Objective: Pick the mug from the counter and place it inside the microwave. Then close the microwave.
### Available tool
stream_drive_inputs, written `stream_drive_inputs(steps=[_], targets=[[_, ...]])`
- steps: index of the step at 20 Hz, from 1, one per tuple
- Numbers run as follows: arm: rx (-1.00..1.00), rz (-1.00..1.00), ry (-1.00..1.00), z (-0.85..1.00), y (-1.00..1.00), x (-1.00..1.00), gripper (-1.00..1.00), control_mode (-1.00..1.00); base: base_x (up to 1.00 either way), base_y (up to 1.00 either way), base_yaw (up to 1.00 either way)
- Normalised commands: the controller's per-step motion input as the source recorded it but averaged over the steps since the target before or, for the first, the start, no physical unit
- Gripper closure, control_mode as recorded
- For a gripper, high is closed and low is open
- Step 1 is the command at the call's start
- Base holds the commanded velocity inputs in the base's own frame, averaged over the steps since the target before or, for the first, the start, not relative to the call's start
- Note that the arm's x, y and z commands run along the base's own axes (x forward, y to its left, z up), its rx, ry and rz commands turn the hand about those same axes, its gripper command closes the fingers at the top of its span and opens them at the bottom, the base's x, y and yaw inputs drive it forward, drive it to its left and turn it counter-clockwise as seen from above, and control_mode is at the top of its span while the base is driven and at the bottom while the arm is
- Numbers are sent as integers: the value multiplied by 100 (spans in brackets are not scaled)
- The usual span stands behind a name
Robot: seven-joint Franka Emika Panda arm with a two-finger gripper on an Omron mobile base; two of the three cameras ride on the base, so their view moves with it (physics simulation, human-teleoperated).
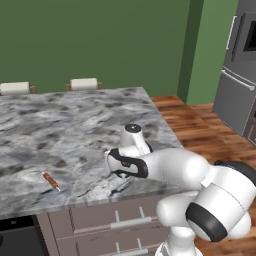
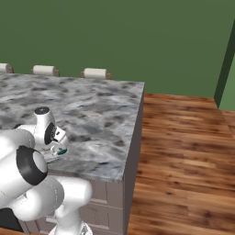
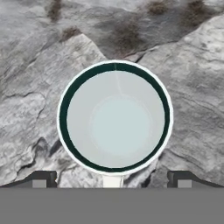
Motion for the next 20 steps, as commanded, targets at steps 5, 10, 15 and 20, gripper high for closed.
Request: stream_drive_inputs(steps=[5,10,15,20], targets=[[0,0,0,-21,0,0,-100,-100,0,0,0],[0,0,0,-15,0,0,-100,-100,0,0,0],[0,0,0,-3,0,0,-100,-100,0,0,0],[0,0,0,0,0,0,100,-100,0,0,0]])
